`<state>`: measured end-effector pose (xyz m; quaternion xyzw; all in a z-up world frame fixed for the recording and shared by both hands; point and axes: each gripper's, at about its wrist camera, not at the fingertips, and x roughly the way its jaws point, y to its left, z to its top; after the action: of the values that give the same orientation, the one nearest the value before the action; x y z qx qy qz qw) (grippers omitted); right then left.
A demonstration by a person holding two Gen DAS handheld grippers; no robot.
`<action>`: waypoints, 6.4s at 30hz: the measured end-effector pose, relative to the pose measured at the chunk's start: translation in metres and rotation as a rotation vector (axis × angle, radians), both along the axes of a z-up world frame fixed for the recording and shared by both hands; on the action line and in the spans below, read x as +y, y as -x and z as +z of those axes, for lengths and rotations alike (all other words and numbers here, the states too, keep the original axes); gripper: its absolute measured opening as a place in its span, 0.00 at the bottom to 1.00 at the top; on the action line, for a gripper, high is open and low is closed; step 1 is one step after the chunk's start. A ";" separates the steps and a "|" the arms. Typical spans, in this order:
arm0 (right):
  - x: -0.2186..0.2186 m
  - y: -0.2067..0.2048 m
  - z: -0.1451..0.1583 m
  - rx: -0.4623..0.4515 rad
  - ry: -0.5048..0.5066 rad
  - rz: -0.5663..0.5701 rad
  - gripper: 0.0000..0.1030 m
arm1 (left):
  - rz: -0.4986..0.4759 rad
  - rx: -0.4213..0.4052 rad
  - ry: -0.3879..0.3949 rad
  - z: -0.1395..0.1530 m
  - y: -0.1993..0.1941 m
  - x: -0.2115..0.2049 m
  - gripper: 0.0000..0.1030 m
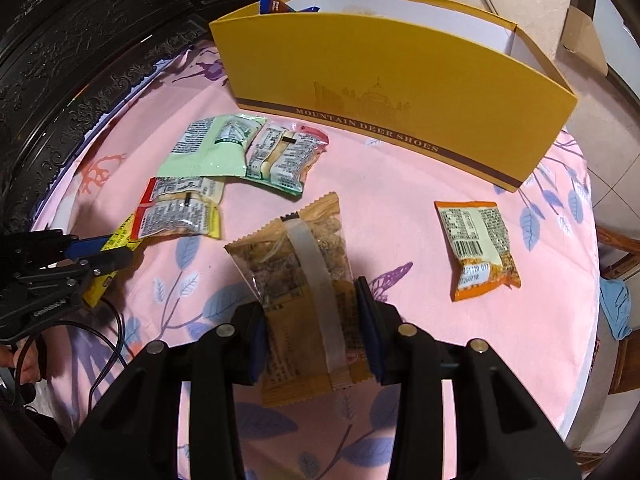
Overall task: Organize snacks
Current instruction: 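Grasp the yellow stick snack with left tool while right tool grasps brown bread bag, then lower the yellow stick and brown bag into the yellow box, open both tools, then grasp the white-red snack pack with left tool while right tool grasps orange-white pack, then lower the white-red pack and orange-white pack into the box, open both tools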
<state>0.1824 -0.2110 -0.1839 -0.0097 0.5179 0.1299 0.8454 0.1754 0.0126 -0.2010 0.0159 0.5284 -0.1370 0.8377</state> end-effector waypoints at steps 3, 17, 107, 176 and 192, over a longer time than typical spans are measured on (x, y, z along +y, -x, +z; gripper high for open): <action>-0.001 0.007 0.010 -0.010 -0.023 -0.012 0.39 | 0.005 -0.030 0.013 0.016 0.012 0.004 0.21; -0.025 0.024 0.087 -0.166 -0.099 -0.115 0.38 | -0.016 -0.246 0.166 0.114 0.024 0.000 0.21; -0.099 -0.053 -0.038 0.003 0.052 -0.239 0.50 | 0.041 -0.190 -0.084 0.047 -0.040 -0.020 0.91; -0.096 -0.097 0.112 -0.390 -0.108 -0.296 0.41 | 0.007 -0.427 0.071 0.129 -0.149 -0.127 0.52; -0.103 -0.147 0.101 -0.388 -0.094 -0.313 0.41 | 0.071 -0.358 0.037 0.103 -0.201 -0.138 0.52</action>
<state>0.3299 -0.3141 -0.0828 0.0854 0.3345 0.0169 0.9384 0.3765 -0.1258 -0.0984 0.0060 0.3682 -0.1119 0.9229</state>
